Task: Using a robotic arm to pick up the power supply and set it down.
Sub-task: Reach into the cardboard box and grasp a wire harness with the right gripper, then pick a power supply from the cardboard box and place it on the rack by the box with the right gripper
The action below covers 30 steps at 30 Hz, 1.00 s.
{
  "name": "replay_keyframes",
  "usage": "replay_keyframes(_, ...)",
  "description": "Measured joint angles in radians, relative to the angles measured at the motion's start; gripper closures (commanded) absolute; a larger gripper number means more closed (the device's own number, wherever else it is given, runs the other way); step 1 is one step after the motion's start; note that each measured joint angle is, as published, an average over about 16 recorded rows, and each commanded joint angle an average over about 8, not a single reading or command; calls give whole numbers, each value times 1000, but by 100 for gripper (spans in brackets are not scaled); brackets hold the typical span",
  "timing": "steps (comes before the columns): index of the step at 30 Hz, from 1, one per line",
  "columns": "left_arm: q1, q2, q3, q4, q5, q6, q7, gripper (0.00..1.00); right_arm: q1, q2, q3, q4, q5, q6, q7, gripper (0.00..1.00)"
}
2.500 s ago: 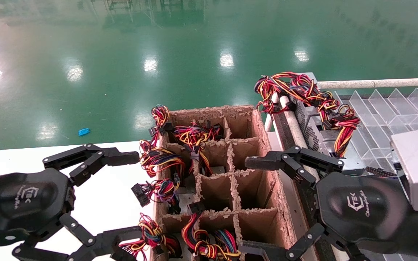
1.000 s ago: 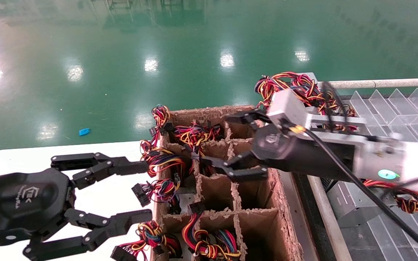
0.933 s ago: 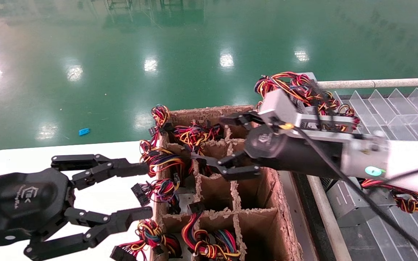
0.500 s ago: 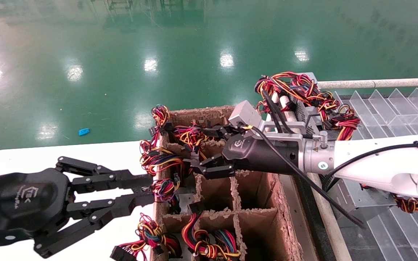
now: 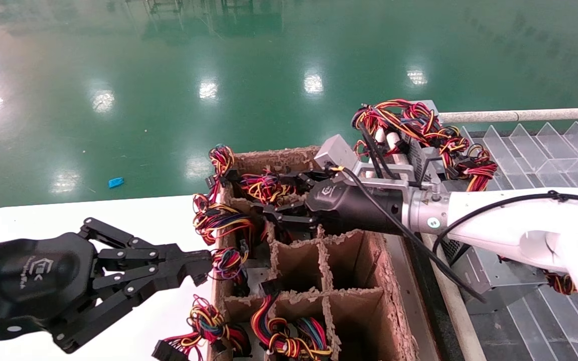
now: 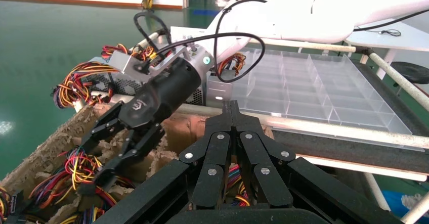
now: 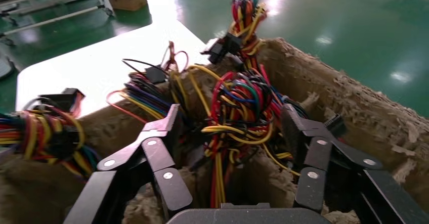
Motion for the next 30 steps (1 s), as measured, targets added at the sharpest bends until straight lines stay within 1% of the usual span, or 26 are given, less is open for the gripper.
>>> replay_keyframes(9, 0, 0, 0, 0, 0, 0, 0, 100, 24, -22, -2, -75, -8, 0, -54, 100)
replay_keyframes(18, 0, 0, 0, 0, 0, 0, 0, 100, 41, -20, -7, -102, -14, -22, -75, 100)
replay_keyframes(24, 0, 0, 0, 0, 0, 0, 0, 100, 47, -4, -4, -77, -10, -45, -88, 100)
replay_keyframes(30, 0, 0, 0, 0, 0, 0, 0, 100, 41, 32, 3, 14, -3, -66, -102, 100)
